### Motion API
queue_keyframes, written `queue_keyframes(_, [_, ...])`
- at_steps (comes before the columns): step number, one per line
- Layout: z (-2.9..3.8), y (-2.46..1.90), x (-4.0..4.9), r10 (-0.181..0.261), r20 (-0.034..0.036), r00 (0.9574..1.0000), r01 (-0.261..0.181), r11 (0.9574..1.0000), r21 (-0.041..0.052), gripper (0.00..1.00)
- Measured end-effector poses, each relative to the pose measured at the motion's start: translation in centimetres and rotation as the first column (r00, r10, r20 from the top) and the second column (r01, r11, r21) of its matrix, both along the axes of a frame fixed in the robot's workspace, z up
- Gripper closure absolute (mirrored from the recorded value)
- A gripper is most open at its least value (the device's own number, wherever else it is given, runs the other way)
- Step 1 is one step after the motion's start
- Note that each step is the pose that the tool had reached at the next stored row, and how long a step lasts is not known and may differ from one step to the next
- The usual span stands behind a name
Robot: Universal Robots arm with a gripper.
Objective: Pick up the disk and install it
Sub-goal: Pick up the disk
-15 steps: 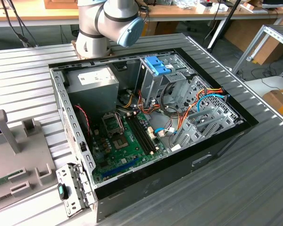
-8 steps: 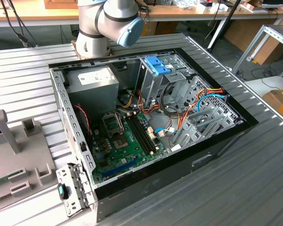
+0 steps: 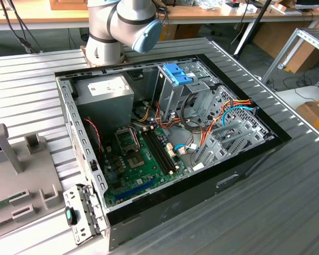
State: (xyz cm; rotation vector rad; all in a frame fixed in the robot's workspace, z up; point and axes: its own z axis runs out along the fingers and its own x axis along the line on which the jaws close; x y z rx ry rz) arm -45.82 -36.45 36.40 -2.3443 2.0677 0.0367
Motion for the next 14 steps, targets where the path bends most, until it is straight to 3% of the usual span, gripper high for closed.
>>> queue_keyframes(3, [-0.01, 0.0, 0.06, 0.0, 0.0002, 1.0, 0.0, 1.0, 0.0, 0.89])
queue_keyframes(5, [-0.01, 0.0, 0.69, -0.001, 0.0002, 1.0, 0.001, 1.0, 0.0, 0.89])
queue_keyframes(9, [-0.4, 0.03, 0.73, -0.005, 0.0001, 1.0, 0.005, 1.0, -0.0001, 0.89])
queue_keyframes(14, [-0.55, 0.37, 0.87, -0.007, 0.0002, 1.0, 0.007, 1.0, 0.0, 0.89])
